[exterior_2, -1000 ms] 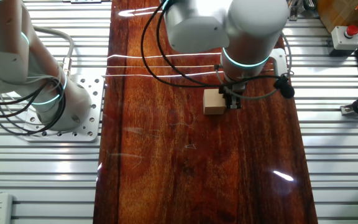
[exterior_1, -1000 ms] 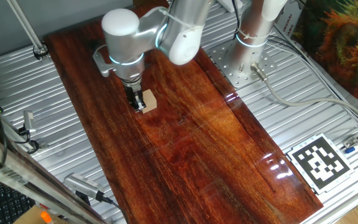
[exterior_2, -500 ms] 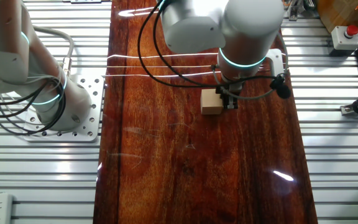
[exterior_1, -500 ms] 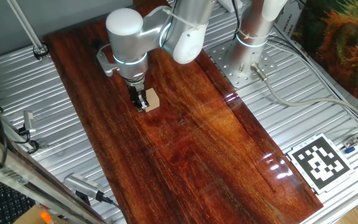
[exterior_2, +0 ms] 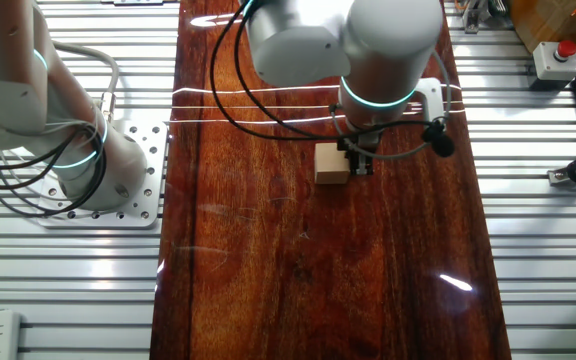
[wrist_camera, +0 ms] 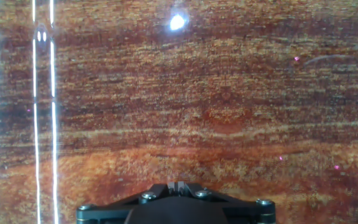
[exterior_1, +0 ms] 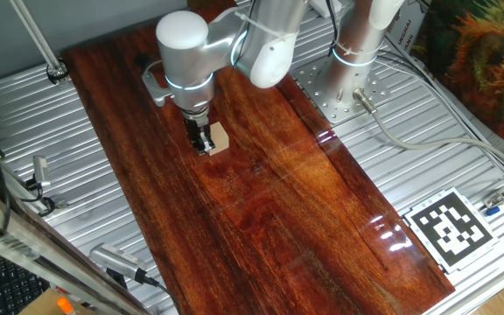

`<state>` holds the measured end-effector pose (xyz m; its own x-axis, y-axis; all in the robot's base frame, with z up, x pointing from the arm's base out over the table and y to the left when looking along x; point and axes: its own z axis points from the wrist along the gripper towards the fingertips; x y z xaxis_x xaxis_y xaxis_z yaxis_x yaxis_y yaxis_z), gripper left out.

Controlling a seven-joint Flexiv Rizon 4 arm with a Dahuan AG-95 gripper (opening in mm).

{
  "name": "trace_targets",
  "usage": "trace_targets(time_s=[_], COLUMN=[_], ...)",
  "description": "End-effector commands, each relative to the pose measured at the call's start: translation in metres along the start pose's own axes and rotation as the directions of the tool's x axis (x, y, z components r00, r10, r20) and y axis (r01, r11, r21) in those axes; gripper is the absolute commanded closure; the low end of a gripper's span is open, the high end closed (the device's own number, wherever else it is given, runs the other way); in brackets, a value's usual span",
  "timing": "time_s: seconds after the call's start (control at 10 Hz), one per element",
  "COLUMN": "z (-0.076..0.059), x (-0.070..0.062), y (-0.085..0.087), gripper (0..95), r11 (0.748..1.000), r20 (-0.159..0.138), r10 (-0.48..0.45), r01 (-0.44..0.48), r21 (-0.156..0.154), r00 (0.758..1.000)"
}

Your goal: Use the gripper to push the small block from left to right

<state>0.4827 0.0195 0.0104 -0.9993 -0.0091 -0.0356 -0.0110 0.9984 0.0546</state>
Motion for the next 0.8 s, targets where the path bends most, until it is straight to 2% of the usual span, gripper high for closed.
trace_targets(time_s=[0.1, 0.8], z=[-0.0003, -0.0001], x=[0.0022, 0.0073], y=[-0.0002, 0.0002], gripper=[95.0, 95.0], r11=[1.000, 1.000], r20=[0.001, 0.000], r10=[-0.001, 0.000], r01=[0.001, 0.000], r21=[0.003, 0.005], r00=[1.000, 1.000])
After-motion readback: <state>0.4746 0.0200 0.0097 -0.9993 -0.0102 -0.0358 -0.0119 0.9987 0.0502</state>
